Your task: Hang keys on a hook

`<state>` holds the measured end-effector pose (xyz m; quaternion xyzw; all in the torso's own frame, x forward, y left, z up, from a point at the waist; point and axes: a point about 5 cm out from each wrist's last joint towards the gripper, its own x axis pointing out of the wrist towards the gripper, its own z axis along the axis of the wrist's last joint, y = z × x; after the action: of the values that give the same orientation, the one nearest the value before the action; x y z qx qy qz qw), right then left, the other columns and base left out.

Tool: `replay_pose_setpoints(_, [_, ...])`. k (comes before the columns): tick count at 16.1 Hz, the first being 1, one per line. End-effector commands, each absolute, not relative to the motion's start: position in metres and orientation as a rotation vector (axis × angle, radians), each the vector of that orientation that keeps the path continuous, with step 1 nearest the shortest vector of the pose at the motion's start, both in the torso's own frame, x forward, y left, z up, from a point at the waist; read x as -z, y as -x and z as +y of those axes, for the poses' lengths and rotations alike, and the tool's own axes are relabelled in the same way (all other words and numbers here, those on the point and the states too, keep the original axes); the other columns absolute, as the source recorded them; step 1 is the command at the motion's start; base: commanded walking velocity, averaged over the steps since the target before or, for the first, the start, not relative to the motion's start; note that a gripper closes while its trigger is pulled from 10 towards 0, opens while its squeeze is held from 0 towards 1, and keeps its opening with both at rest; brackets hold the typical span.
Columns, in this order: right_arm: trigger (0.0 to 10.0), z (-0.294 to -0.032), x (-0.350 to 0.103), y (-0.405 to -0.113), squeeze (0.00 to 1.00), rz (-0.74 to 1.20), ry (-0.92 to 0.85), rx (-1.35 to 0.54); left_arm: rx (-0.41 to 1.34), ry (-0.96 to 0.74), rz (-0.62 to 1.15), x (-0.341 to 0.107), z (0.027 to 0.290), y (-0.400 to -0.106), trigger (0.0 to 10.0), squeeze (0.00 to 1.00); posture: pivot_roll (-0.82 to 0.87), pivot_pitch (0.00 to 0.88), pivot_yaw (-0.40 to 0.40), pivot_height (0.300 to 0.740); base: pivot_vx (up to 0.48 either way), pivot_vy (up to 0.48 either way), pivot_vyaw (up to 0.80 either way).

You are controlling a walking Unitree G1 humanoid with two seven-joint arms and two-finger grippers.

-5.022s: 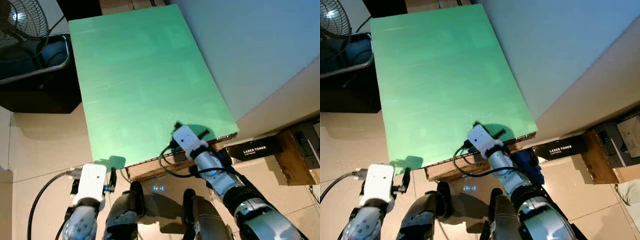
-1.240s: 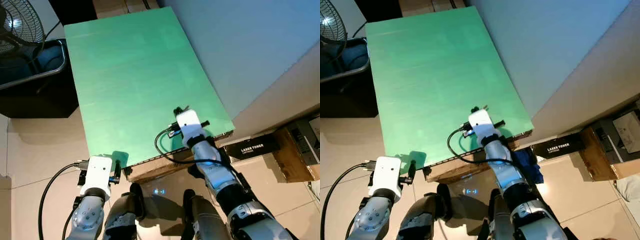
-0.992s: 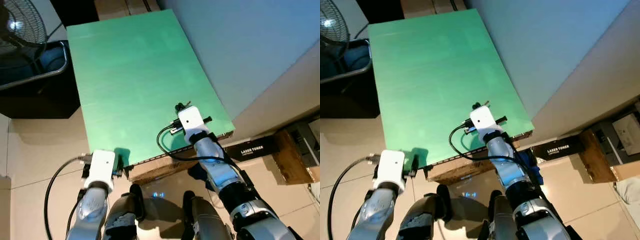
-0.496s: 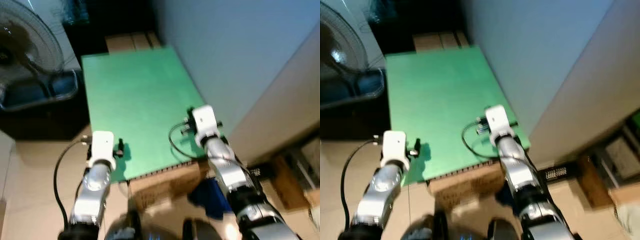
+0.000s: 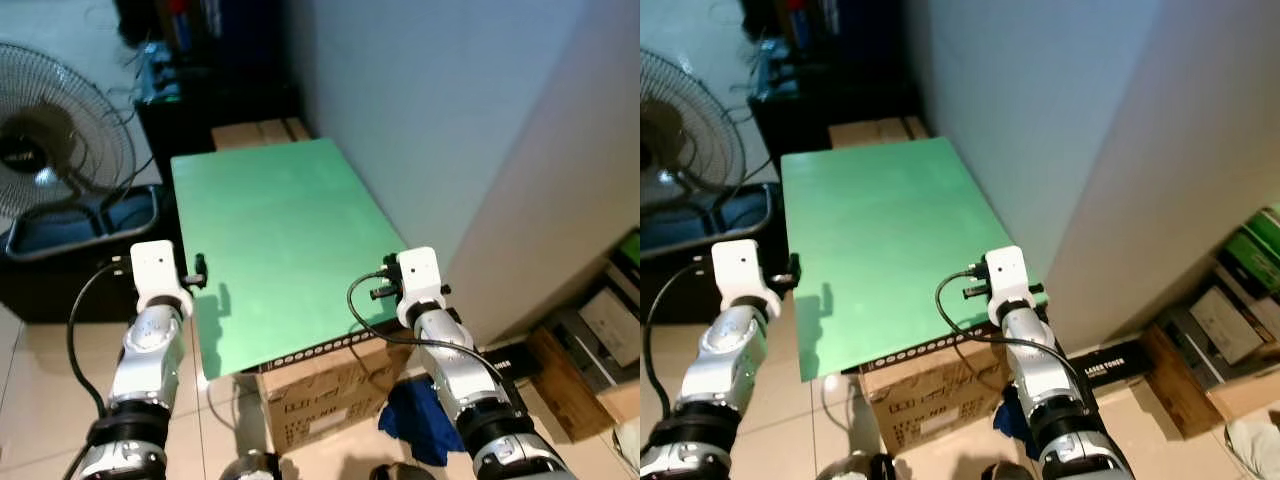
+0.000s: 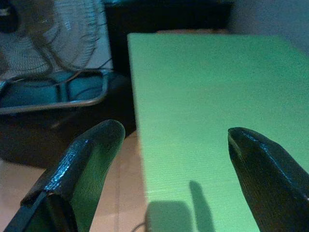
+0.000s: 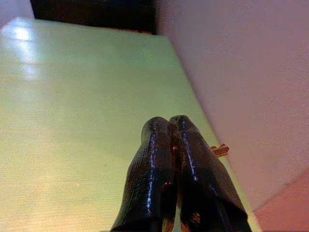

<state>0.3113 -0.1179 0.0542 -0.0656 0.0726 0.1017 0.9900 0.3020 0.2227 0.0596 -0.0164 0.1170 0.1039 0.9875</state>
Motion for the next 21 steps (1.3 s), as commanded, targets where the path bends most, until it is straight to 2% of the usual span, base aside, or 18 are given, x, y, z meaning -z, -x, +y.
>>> replay_pose_setpoints(1, [0.0,-0.127,-0.061,-0.313,0.0,0.119,0.125,-0.163,-0.221,0.072,0.261,-0.05,0.224,-0.294,10.0,0.0,-0.15,0.0,0.038,0.74,0.0,0.0,0.0])
replay_pose_setpoints(3, [0.0,-0.146,-0.071,-0.305,0.0,0.035,0.048,-0.077,-0.183,0.152,0.224,-0.05,0.213,-0.282,10.0,0.0,-0.17,0.0,0.046,0.74,0.0,0.0,0.0])
replay_pose_setpoints(4, [0.0,-0.149,-0.075,-0.303,0.0,-0.007,0.067,-0.067,-0.149,0.156,0.183,-0.055,0.208,-0.283,10.0,0.0,-0.17,0.0,0.046,0.74,0.0,0.0,0.0])
replay_pose_setpoints(8, [0.0,-0.14,-0.08,-0.305,0.0,-0.04,0.149,-0.114,-0.111,0.148,0.126,-0.062,0.205,-0.289,10.0,0.0,-0.18,0.0,0.053,0.74,0.0,0.0,0.0])
replay_pose_setpoints(12, [0.0,-0.132,-0.071,-0.297,0.0,0.002,0.178,-0.171,-0.108,0.139,0.129,-0.062,0.212,-0.28,10.0,0.0,-0.17,0.0,0.055,0.74,0.0,0.0,0.0])
replay_pose_setpoints(13, [0.0,-0.132,-0.071,-0.293,0.0,-0.017,0.196,-0.193,-0.072,0.138,0.109,-0.064,0.21,-0.276,10.0,0.0,-0.16,0.0,0.051,0.74,0.0,0.0,0.0])
replay_pose_setpoints(14, [0.0,-0.134,-0.071,-0.285,0.0,-0.057,0.265,-0.223,0.011,0.067,0.075,-0.066,0.203,-0.268,10.0,0.0,-0.15,0.0,0.05,0.74,0.0,0.0,0.0])
replay_pose_setpoints(15, [0.0,-0.14,-0.077,-0.283,0.0,-0.092,0.237,-0.183,0.047,0.021,0.025,-0.074,0.198,-0.264,10.0,0.0,-0.15,0.0,0.047,0.74,0.0,0.0,0.0])
replay_pose_setpoints(17, [0.0,-0.147,-0.102,-0.293,0.0,-0.176,0.203,-0.103,0.042,0.026,-0.062,-0.095,0.194,-0.273,10.0,0.0,-0.15,0.0,0.043,0.74,0.0,0.0,0.0])
replay_pose_setpoints(21, [0.0,-0.148,-0.097,-0.293,0.0,-0.15,0.194,-0.094,-0.027,0.076,-0.075,-0.099,0.2,-0.276,10.0,0.0,-0.14,0.0,0.042,0.74,0.0,0.0,0.0])
